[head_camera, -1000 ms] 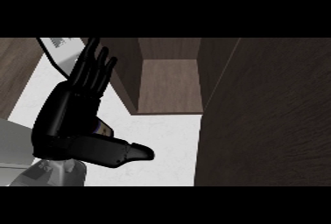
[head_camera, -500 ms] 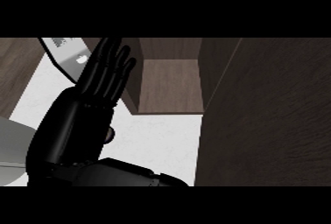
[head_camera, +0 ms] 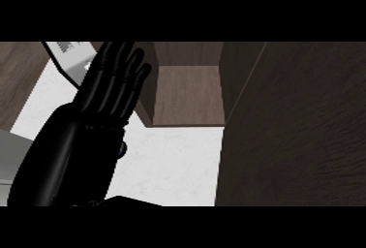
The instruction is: Pick up the wine, place it into the cabinet and close the cabinet
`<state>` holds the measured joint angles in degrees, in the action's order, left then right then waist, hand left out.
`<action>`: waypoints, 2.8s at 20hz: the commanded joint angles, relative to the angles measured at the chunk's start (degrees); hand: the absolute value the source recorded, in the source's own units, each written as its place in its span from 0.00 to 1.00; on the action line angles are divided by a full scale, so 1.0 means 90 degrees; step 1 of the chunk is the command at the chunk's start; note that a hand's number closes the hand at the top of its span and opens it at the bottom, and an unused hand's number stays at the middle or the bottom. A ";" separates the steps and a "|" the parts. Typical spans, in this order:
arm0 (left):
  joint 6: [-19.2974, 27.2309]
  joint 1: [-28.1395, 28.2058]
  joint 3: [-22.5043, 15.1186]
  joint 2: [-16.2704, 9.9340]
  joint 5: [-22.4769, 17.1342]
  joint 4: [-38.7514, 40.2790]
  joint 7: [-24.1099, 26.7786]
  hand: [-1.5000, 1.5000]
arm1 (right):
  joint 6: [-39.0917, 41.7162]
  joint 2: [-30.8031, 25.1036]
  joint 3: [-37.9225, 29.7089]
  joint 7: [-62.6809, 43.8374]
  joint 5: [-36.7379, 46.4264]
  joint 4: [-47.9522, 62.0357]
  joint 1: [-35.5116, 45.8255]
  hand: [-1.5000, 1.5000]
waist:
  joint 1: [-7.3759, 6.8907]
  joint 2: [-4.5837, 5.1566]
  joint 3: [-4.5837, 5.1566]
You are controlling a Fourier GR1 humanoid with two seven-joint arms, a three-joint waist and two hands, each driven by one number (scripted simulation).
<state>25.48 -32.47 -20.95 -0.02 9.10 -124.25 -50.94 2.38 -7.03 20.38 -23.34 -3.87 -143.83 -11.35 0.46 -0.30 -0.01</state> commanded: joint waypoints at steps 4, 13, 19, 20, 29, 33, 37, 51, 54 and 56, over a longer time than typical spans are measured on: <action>0.0212 -0.0043 -0.0311 0.0002 0.0809 -0.0354 -0.0598 0.00 | -0.0172 -0.0219 -0.0132 -0.0881 -0.0195 -0.1524 -0.0041 0.00 | -0.0024 -0.0008 0.0002; -0.0401 0.0410 0.0639 -0.0501 0.0342 -0.0917 -0.0805 0.00 | -0.0555 -0.0063 0.0329 -0.0999 0.0302 -0.1488 0.0063 0.00 | -0.0022 -0.0001 0.0012; -0.0704 0.0326 0.1587 -0.0871 -0.0251 -0.0911 -0.0767 0.00 | -0.0265 -0.0434 -0.0256 -0.0737 -0.0332 -0.1463 -0.0086 0.00 | 0.0008 0.0022 0.0005; -0.0774 0.0484 0.1488 -0.0930 -0.0175 -0.0980 -0.0690 0.00 | -0.0420 -0.0280 0.0016 -0.0922 -0.0033 -0.1276 0.0212 0.00 | -0.0025 0.0020 0.0007; -0.1113 0.0962 0.2372 -0.1504 -0.0754 -0.1225 -0.0718 0.00 | -0.0518 -0.0397 -0.0218 -0.1215 -0.0266 -0.1394 0.0429 0.00 | -0.0039 0.0013 0.0006; -0.1206 0.1218 0.2615 -0.1443 -0.1004 -0.0695 -0.0071 0.00 | -0.0678 -0.0343 0.0096 -0.1539 -0.0087 -0.1610 0.0644 0.00 | 0.0005 0.0019 0.0012; -0.1352 0.1368 0.2731 -0.1521 -0.1130 -0.0648 -0.0009 0.00 | -0.0583 -0.0409 0.0148 -0.1113 -0.0004 -0.1506 0.0298 0.00 | 0.0020 0.0011 0.0001; -0.2596 0.3211 0.3332 -0.1234 -0.2103 0.0618 0.2315 0.00 | -0.0796 -0.0577 0.0012 -0.1526 -0.0124 -0.1737 0.0574 0.00 | 0.0031 0.0012 0.0009; -0.2897 0.3494 0.3528 -0.1232 -0.2215 0.1052 0.2947 0.00 | -0.0945 -0.0435 0.0274 -0.1420 0.0137 -0.1584 0.0686 0.00 | 0.0021 0.0012 0.0012; -0.2638 0.3364 0.3222 -0.1001 -0.1823 0.1249 0.2979 0.00 | -0.1065 -0.0468 0.0368 -0.1697 0.0279 -0.1826 0.0735 0.00 | 0.0066 0.0005 0.0011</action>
<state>2.14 -3.33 8.50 -10.13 -8.50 -116.11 -27.41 -5.77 -10.06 23.02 -31.31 -2.30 -144.66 -2.49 0.88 -0.21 0.09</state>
